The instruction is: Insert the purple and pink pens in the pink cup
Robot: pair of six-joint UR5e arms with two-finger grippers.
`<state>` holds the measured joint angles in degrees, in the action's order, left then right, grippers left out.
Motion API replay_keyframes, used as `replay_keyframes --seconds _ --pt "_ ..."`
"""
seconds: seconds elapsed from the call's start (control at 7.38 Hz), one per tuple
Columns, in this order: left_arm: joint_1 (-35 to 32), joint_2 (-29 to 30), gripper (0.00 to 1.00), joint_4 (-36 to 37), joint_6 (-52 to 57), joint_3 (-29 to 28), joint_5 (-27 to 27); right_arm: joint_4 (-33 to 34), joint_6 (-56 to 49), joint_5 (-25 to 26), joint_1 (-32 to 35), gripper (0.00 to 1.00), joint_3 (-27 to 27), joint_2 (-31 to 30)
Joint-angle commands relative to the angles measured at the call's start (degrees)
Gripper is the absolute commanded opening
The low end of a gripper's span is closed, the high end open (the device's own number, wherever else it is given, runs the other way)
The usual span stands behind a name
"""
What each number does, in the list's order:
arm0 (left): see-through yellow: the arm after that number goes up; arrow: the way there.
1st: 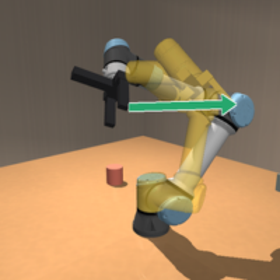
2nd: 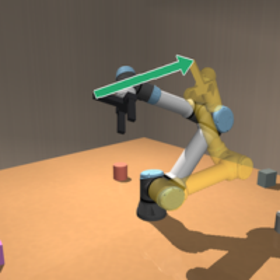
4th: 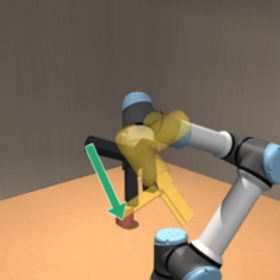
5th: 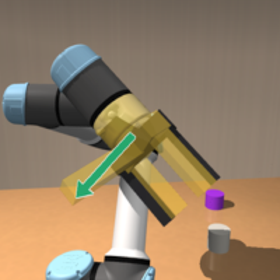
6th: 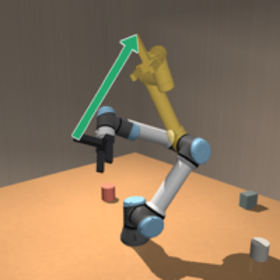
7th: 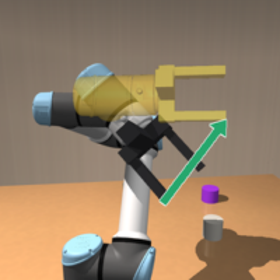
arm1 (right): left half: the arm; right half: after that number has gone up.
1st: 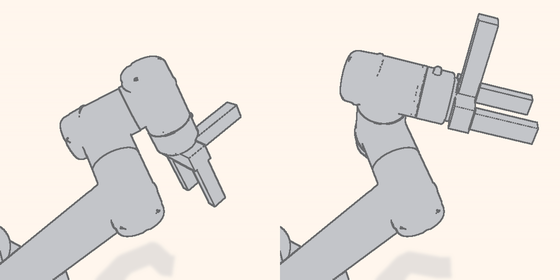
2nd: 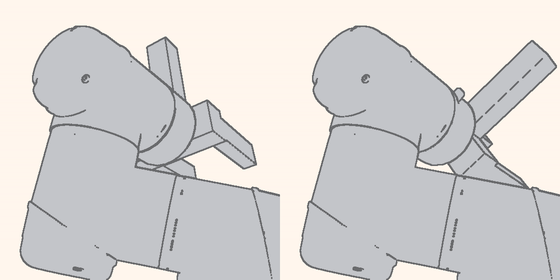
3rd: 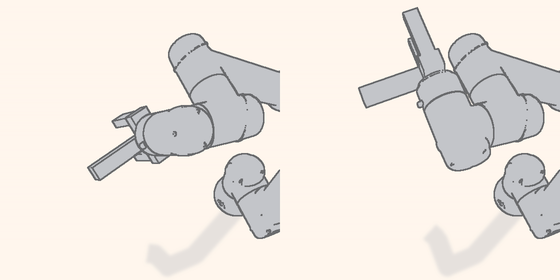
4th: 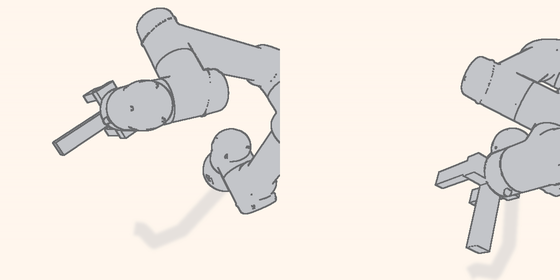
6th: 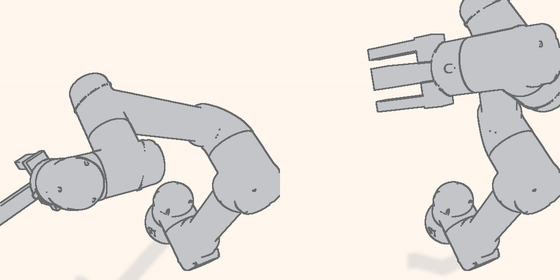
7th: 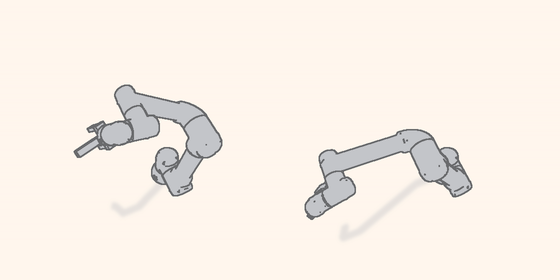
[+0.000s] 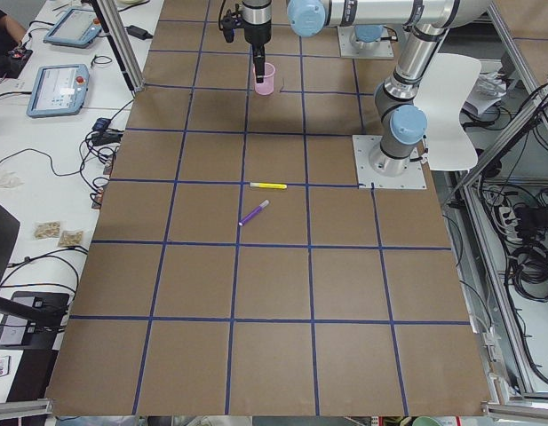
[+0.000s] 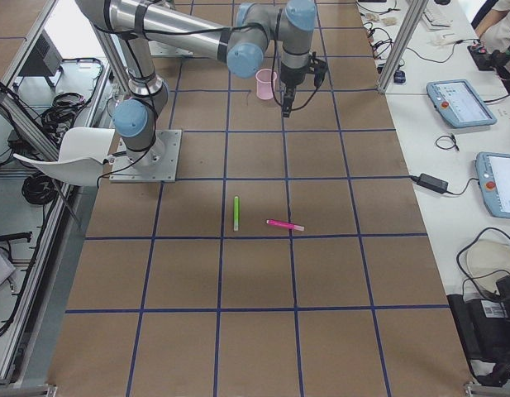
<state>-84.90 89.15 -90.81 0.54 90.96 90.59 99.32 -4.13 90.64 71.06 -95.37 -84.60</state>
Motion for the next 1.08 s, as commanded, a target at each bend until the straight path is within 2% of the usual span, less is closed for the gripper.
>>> replay_keyframes --seconds 0.0,0.27,0.41,0.68,0.95 --pt "0.00 0.06 1.00 -0.16 -0.10 -0.08 0.03 11.24 -6.83 0.50 -13.61 1.00 -8.12 2.06" --pt "0.00 -0.11 1.00 0.11 -0.10 -0.08 -0.06 26.38 -13.84 1.38 -20.67 1.00 -14.03 9.06" --pt "0.00 -0.03 1.00 0.20 -0.10 -0.08 -0.15 29.06 -14.41 1.21 -23.75 1.00 -14.31 11.71" --pt "0.00 -0.03 1.00 0.20 0.08 -0.08 -0.24 34.86 -14.85 1.56 -24.04 1.00 -13.88 16.38" --pt "0.17 0.23 1.00 0.28 0.43 -0.17 -0.15 34.97 -15.11 2.18 -24.04 0.85 -14.05 17.10"
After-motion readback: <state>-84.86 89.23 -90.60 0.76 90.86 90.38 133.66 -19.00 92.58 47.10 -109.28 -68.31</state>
